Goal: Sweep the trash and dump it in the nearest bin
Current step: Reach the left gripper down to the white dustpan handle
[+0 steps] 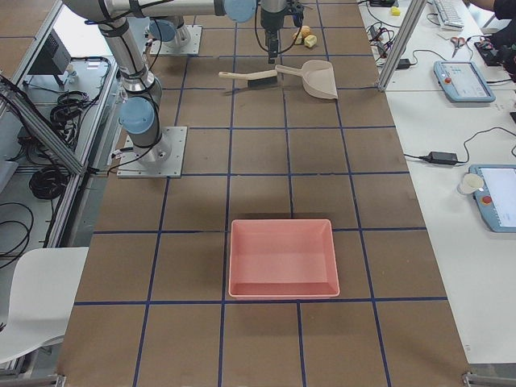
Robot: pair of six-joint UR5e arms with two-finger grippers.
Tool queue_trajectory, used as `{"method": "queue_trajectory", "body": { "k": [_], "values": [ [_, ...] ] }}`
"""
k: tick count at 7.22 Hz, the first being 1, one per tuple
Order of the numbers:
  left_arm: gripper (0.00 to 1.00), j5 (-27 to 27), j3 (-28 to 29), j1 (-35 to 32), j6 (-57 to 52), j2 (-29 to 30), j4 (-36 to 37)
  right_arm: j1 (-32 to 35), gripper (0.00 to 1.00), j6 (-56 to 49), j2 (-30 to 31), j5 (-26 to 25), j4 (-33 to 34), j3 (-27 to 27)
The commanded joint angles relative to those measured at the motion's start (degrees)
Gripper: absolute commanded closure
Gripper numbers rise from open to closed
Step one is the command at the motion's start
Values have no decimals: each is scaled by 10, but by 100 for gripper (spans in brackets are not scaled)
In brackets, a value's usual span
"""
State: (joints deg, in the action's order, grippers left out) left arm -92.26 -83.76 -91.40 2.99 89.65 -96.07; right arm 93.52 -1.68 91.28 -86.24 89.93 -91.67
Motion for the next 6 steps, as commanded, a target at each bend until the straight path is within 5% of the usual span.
{"method": "queue_trajectory", "body": {
  "k": [1,5,6],
  "values": [
    [0,-2,0,-4,1,0,-1,1,0,0,1,1,1,0],
    [0,3,-20,-11,4,21,3,1,0,1,2,0,1,0],
    [0,3,-42,-20,4,31,51,1,0,1,2,0,0,-2]
  ]
}}
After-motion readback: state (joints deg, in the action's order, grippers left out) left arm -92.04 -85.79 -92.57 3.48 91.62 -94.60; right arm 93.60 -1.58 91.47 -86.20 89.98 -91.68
